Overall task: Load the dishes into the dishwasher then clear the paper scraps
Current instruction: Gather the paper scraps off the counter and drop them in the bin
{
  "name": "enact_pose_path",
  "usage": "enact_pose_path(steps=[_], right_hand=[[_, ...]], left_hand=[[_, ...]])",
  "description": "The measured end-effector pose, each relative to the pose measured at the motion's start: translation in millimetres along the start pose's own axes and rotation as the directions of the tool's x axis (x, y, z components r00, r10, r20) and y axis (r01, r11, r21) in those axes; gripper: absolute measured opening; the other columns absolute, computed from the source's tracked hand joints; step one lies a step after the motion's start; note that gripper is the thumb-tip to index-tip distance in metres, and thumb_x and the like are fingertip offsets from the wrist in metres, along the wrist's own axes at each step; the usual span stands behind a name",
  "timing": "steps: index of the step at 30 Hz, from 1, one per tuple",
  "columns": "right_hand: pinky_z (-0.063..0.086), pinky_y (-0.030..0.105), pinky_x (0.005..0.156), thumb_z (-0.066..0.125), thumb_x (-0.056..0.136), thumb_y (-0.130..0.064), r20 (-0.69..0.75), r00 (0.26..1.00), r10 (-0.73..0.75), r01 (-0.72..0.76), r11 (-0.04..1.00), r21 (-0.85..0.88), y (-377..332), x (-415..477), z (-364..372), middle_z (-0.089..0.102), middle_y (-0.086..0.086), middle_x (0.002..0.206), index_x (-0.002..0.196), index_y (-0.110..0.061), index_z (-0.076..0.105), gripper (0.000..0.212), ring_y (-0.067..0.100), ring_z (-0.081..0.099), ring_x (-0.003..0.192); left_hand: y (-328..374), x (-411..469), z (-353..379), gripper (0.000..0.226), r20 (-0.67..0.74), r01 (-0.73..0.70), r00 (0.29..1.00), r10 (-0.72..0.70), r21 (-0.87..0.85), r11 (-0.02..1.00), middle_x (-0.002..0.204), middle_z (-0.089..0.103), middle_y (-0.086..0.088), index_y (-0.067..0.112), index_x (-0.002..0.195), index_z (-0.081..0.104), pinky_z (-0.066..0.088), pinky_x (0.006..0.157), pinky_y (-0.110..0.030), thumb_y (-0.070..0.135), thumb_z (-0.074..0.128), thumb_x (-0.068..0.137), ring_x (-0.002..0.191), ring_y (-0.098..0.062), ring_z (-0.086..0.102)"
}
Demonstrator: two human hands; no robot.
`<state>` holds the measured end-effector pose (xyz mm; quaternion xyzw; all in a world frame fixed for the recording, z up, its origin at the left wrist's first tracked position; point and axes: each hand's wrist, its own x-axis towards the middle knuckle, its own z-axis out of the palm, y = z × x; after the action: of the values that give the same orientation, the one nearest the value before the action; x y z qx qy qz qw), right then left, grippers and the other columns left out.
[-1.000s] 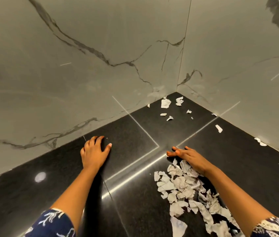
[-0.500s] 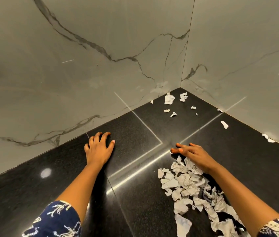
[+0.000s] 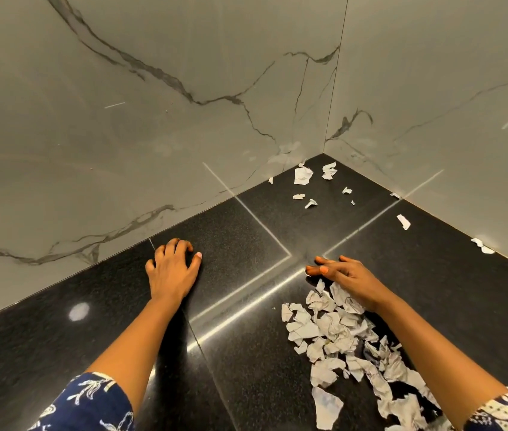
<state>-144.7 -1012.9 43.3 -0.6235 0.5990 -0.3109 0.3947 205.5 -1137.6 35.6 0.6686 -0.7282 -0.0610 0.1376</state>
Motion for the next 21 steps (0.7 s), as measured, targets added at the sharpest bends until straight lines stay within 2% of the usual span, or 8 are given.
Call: enact_pose_path(steps=[3,6,8,10,12,15,18,21], right_hand=[[0.016,0.037,0.117,0.043,0.081,-0.072,0.007,1.000,0.005,-0.005,0.996,0.093,4,2,-4,0.062,-0.017,0.122,0.105,-0.037,0.071,0.051,-0.005,0.046,0.124],[0.036,0.037,0.109,0.050,0.087,-0.055,-0.002,1.000,0.028,-0.027,0.967,0.255,0,1,-7,0.068,-0.006,0.116,0.106,-0.023,0.072,0.044,0.006,0.058,0.115],[0.044,0.040,0.100,0.050,0.089,-0.049,-0.054,0.997,0.054,-0.031,0.933,0.359,-5,-2,-12,0.072,0.002,0.107,0.108,-0.014,0.071,0.045,0.017,0.065,0.106],[0.050,0.037,0.092,0.046,0.088,-0.045,-0.125,0.987,0.103,-0.027,0.865,0.501,-7,-3,-18,0.072,0.009,0.104,0.105,-0.007,0.069,0.047,0.026,0.066,0.102],[0.053,0.028,0.089,0.057,0.080,-0.048,-0.192,0.973,0.127,0.023,0.775,0.631,-5,-4,-24,0.070,0.013,0.107,0.103,-0.003,0.067,0.051,0.029,0.063,0.107],[0.049,0.029,0.097,0.076,0.061,-0.058,-0.239,0.961,0.138,0.068,0.720,0.691,-1,-5,-30,0.067,0.015,0.114,0.104,-0.005,0.066,0.069,0.025,0.062,0.111],[0.050,0.027,0.093,0.076,0.064,-0.052,-0.264,0.951,0.160,0.092,0.671,0.736,0,-6,-30,0.067,0.015,0.115,0.103,-0.005,0.067,0.062,0.026,0.062,0.111],[0.051,0.027,0.092,0.066,0.072,-0.042,-0.297,0.935,0.194,0.124,0.607,0.785,1,-7,-29,0.068,0.014,0.111,0.100,-0.007,0.067,0.045,0.027,0.062,0.112]], left_hand=[[-2,-5,4,0.023,-0.022,-0.075,0.997,0.074,-0.073,0.994,0.143,0.045,-0.002,0.023,0.097,0.052,0.027,0.108,-0.050,0.045,0.047,0.093,0.135,-0.023,0.038],[15,-22,5,0.057,0.155,-0.308,0.935,0.318,-0.087,0.948,0.159,0.016,0.006,0.023,0.136,0.040,0.011,0.120,-0.045,0.058,0.034,0.091,0.147,-0.015,0.015],[46,-46,8,0.067,0.278,-0.572,0.746,0.605,-0.199,0.796,0.157,0.007,0.014,0.031,0.147,0.028,0.001,0.121,-0.039,0.063,0.028,0.089,0.147,-0.007,0.004],[73,-65,12,0.053,0.329,-0.604,0.573,0.750,-0.449,0.658,0.155,0.024,0.016,0.036,0.143,0.038,-0.002,0.119,-0.024,0.055,0.039,0.093,0.144,0.002,0.011],[83,-70,11,0.034,0.285,-0.333,0.658,0.697,-0.720,0.609,0.136,0.055,0.010,0.029,0.125,0.059,0.019,0.116,-0.020,0.035,0.058,0.091,0.133,0.001,0.041],[87,-61,3,0.011,0.263,0.053,0.863,0.431,-0.895,0.442,0.104,0.072,0.002,0.009,0.090,0.070,0.050,0.084,-0.020,0.003,0.071,0.081,0.098,-0.008,0.067],[102,-59,2,0.014,0.238,0.118,0.942,0.237,-0.894,0.432,0.074,0.070,0.005,0.008,0.074,0.069,0.050,0.069,-0.019,-0.005,0.074,0.075,0.070,-0.006,0.066],[123,-64,6,0.016,0.235,0.112,0.950,0.207,-0.873,0.475,0.068,0.069,0.003,0.010,0.071,0.065,0.053,0.063,-0.027,-0.003,0.073,0.078,0.060,-0.011,0.065]])
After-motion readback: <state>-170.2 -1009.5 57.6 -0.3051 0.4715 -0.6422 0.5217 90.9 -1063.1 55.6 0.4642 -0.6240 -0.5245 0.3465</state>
